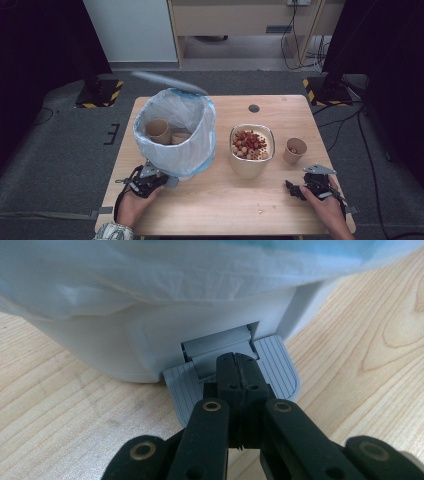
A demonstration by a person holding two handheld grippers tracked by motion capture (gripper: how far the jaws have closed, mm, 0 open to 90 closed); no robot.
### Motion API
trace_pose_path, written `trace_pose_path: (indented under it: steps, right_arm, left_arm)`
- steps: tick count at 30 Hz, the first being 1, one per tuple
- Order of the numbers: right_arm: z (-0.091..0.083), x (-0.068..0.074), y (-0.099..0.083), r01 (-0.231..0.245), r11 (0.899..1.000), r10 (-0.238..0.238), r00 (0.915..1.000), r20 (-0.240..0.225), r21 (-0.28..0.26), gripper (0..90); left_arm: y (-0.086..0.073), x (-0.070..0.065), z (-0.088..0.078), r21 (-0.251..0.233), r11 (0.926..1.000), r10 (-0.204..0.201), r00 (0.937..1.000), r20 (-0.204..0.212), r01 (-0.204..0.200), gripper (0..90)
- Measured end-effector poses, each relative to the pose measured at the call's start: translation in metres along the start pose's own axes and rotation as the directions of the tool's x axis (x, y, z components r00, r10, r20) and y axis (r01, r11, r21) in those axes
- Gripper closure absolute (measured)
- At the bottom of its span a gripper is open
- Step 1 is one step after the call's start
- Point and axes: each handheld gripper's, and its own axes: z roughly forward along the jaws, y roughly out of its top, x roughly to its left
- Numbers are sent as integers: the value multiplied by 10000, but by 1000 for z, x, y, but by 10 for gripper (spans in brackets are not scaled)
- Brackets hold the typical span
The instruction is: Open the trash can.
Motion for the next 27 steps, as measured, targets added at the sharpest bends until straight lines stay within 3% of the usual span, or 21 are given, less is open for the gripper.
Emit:
trace_pose_path:
  steps: [12,16,27]
  right_arm:
    - [0,-1,0,-69,10000,69,10000,-58,-49,38]
    - [0,-3,1,-383,9991,379,9991,-185,-185,44]
    - [-3,-5,4,-368,9976,383,9990,241,-591,47]
  left_arm:
    - [0,1,1,61,9999,-82,9999,98,82,900]
    - [0,1,1,69,9999,-86,9999,99,85,900]
    - [0,1,1,60,9999,-101,9999,89,101,900]
